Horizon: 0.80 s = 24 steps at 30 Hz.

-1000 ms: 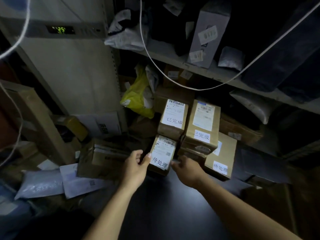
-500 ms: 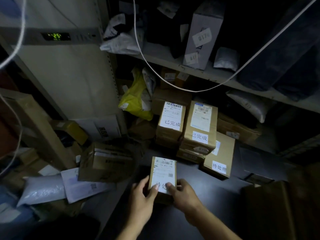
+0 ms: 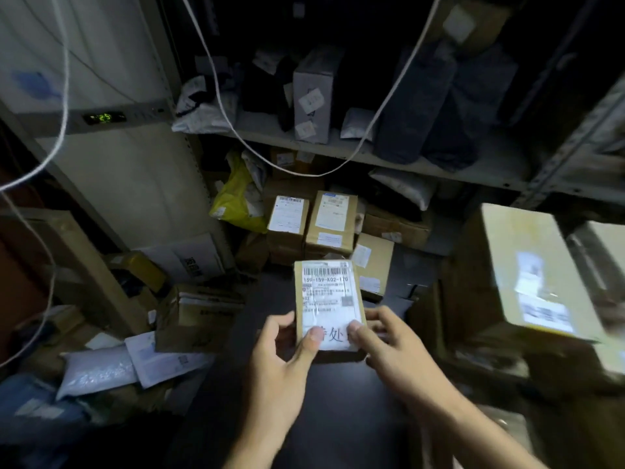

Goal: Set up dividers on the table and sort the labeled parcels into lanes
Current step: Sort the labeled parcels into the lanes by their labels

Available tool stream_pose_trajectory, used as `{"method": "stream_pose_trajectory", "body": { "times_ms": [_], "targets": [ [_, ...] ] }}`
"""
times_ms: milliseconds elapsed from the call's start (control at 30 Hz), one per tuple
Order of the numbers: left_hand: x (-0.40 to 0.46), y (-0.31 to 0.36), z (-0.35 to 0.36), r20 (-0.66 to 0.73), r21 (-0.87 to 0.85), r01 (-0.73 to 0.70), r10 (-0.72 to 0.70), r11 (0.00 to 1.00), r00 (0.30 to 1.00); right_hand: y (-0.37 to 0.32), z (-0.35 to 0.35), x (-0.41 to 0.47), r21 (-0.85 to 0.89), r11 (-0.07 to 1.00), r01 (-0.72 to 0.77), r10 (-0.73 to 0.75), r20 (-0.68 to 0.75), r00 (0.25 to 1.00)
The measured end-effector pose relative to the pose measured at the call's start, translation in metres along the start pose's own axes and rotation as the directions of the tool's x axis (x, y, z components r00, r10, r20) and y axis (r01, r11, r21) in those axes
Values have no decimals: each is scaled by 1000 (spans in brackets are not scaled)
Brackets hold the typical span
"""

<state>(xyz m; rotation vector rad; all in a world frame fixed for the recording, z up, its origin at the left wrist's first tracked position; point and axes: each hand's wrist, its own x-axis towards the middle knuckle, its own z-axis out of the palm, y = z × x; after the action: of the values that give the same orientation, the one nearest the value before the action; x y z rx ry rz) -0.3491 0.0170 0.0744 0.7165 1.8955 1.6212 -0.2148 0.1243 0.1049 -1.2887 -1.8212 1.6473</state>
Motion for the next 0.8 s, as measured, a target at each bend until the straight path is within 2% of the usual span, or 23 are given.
{"method": "stream_pose_trajectory", "body": {
  "times_ms": [133,300,567,800],
  "targets": [
    [-50,39,28,31,-13,-83,83,996,996,-10,-52,-65,59,998,22,-20,-27,999],
    [-126,71,62,145,-80,-91,102,993,984,5,-101,-151,100,995,4,3,-67,998],
    [-226,66,96,245,-40,-55,63,998,968,53,-152,-250,125,990,-65,79,-115,990],
    [-260,65,115,281,3,-62,58,998,958,69,-176,-286,138,988,-69,86,-127,988]
  ]
}}
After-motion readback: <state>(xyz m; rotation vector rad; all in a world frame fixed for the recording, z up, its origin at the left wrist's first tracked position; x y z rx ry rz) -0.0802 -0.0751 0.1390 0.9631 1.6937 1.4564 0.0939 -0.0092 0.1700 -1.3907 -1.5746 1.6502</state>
